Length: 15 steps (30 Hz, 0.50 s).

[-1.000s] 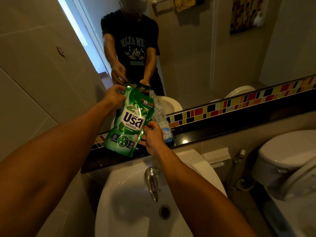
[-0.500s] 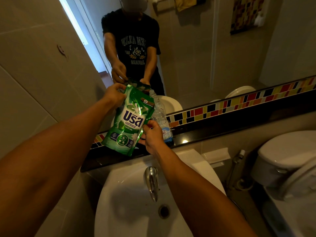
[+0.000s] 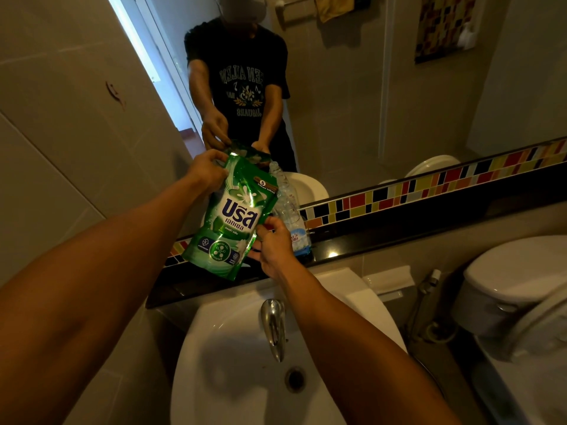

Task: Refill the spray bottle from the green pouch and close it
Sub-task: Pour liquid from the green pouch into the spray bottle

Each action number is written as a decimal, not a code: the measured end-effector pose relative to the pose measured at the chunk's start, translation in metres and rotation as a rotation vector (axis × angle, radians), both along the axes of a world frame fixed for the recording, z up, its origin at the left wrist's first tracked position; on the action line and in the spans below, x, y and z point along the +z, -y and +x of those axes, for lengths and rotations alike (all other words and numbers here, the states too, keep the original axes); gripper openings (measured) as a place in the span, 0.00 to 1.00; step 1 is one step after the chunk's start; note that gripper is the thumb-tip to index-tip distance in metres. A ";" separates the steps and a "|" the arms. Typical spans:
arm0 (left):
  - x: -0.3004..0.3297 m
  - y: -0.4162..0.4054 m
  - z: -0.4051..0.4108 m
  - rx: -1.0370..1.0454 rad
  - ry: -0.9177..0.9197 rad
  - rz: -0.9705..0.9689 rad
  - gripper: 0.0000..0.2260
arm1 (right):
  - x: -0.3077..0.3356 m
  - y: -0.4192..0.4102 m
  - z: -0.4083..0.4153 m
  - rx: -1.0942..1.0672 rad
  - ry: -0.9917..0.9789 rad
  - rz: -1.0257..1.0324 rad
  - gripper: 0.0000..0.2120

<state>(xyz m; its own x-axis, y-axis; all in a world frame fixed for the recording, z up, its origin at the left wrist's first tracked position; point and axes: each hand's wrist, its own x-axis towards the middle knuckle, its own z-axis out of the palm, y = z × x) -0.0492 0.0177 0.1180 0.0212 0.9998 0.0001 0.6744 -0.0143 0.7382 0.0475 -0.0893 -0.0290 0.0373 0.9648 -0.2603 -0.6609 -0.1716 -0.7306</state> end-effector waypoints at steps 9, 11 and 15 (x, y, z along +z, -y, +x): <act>0.003 0.003 0.001 -0.002 -0.006 0.006 0.17 | -0.002 -0.001 -0.002 0.006 -0.007 0.011 0.13; 0.003 0.003 0.001 -0.001 -0.004 0.007 0.17 | -0.001 0.000 -0.002 0.004 -0.012 0.010 0.13; 0.005 0.002 0.000 0.009 0.006 -0.003 0.16 | -0.002 -0.001 -0.001 0.006 -0.009 0.013 0.14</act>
<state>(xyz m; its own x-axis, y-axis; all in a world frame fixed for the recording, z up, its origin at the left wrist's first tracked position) -0.0492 0.0160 0.1225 0.0125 0.9999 -0.0025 0.6703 -0.0066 0.7421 0.0462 -0.0883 -0.0311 0.0293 0.9684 -0.2478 -0.6664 -0.1658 -0.7269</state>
